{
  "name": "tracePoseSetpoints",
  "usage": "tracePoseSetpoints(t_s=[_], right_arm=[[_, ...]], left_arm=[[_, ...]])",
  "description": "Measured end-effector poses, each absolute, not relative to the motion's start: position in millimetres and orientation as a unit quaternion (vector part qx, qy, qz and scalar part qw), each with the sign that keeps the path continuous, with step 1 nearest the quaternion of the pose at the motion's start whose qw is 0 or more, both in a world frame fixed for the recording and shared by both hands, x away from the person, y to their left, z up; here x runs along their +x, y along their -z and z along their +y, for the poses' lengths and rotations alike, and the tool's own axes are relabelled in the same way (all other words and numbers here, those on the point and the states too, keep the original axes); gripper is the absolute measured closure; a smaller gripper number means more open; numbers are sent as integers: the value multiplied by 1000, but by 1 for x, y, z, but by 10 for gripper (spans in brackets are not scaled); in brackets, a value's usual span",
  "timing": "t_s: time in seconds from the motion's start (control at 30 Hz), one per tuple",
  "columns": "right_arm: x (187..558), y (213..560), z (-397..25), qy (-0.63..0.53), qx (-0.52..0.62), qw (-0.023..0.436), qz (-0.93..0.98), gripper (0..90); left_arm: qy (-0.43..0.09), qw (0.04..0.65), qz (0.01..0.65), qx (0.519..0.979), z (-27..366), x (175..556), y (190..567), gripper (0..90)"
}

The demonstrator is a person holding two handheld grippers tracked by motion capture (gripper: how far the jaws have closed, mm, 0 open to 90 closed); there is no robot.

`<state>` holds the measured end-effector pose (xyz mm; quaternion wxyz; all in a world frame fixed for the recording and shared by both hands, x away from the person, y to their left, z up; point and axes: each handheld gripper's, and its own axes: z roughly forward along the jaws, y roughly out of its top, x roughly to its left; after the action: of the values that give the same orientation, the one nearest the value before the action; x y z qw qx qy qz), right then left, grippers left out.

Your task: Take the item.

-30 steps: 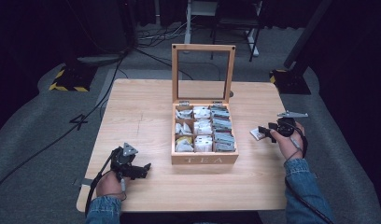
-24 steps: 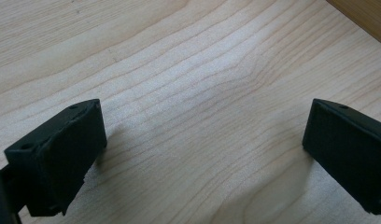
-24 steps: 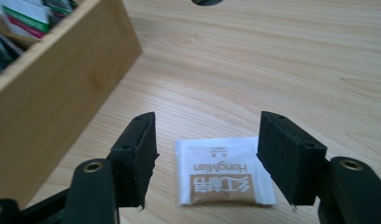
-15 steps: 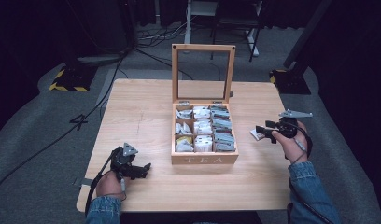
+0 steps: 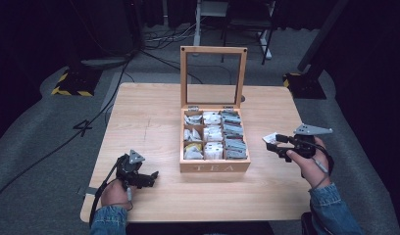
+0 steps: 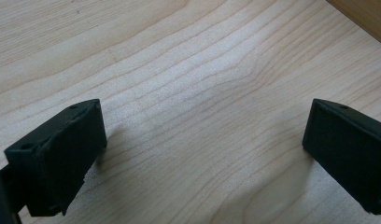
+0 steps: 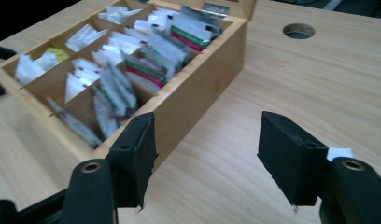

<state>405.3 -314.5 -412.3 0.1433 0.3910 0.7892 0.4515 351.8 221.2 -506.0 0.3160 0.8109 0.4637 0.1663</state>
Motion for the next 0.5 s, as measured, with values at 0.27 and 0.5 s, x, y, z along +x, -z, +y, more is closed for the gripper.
tracePoseSetpoints(t_s=[0.27, 0.5], right_arm=[[378, 428, -295, -481, 366, 155, 781, 421], [367, 443, -285, -468, 350, 132, 801, 402]], left_arm=[[-166, 316, 464, 811, 221, 352, 506, 0], [-166, 316, 464, 811, 221, 352, 506, 0]])
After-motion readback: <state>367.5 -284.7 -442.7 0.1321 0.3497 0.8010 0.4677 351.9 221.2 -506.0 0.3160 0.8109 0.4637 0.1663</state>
